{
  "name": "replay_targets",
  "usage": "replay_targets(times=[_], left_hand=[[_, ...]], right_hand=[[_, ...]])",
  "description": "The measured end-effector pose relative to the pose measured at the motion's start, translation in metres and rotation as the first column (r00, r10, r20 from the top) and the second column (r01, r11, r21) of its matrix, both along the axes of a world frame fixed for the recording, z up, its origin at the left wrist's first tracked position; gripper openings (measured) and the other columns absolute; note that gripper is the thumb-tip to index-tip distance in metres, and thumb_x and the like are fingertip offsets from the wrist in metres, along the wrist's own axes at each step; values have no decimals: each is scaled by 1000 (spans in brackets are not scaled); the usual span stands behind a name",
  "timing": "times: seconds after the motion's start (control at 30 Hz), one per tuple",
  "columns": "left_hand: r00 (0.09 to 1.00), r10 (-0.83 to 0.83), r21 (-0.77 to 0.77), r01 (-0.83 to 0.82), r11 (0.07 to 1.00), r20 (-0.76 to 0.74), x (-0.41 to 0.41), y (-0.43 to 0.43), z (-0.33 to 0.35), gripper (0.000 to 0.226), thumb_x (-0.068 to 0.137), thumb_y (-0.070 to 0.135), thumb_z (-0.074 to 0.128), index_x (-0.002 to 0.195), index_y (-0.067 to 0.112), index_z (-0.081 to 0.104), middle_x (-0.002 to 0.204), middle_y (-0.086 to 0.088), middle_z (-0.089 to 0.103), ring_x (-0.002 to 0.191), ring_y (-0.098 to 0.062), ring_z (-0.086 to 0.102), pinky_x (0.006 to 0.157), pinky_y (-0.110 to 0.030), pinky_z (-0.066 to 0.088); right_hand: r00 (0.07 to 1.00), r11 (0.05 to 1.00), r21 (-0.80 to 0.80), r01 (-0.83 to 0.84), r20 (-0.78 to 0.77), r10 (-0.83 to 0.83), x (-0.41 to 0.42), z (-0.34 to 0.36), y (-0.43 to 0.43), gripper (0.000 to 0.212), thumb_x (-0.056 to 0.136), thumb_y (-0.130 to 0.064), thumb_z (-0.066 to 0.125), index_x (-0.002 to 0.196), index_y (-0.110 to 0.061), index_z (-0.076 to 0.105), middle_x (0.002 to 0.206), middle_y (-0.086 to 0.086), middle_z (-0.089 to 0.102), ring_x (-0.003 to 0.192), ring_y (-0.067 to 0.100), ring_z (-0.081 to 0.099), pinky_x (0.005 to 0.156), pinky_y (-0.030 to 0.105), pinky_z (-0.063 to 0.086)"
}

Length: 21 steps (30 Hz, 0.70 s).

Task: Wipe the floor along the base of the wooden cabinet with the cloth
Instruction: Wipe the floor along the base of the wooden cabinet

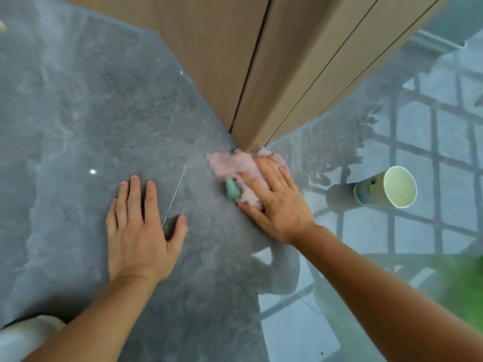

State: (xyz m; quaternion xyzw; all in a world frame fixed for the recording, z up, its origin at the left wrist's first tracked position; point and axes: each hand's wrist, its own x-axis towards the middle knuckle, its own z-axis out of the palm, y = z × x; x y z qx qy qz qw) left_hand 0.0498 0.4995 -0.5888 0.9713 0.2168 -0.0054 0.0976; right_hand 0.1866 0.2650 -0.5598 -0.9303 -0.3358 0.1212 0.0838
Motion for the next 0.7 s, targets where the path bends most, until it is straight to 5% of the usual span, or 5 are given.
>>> replay_targets(times=[0.17,0.33,0.47,0.6,0.7], left_hand=[[999,18,-28,-19,999,-42,1,-4,8,84,87,56,37,154,6,27,165,-21,24,155,-35,17,125,-50,15],[982,145,-122,-160,980,-125,20,-17,29,78,86,51,50,144,0,40,159,-25,32,148,-44,26,116,-57,23],[958,253,-434,-288,854,-138,60,-52,64,64,88,49,55,138,11,48,148,-21,42,135,-42,39,111,-50,29],[968,246,-894,-154,421,-50,97,-100,120,50,92,54,47,132,25,55,131,2,61,119,-19,57,98,-35,43],[945,102,-950,-312,-6,-311,113,-120,158,56,87,63,50,119,21,68,118,-17,70,117,-33,64,110,-55,45]], right_hand=[[951,943,128,309,-59,-303,-8,4,9,45,97,-35,51,142,-31,49,156,12,35,148,32,24,118,51,27],[870,849,203,488,-190,-454,31,31,7,42,86,-5,53,119,-26,69,131,8,59,122,29,49,94,36,49],[422,411,275,869,-845,-328,43,70,13,40,86,5,55,113,-18,72,107,6,70,94,22,64,81,32,54],[298,301,315,900,-949,104,8,105,-12,53,81,25,47,115,-9,68,102,11,70,97,24,67,87,38,57],[299,266,357,896,-925,234,-20,134,-41,58,78,27,44,98,-17,75,95,3,74,90,18,71,77,31,61]])
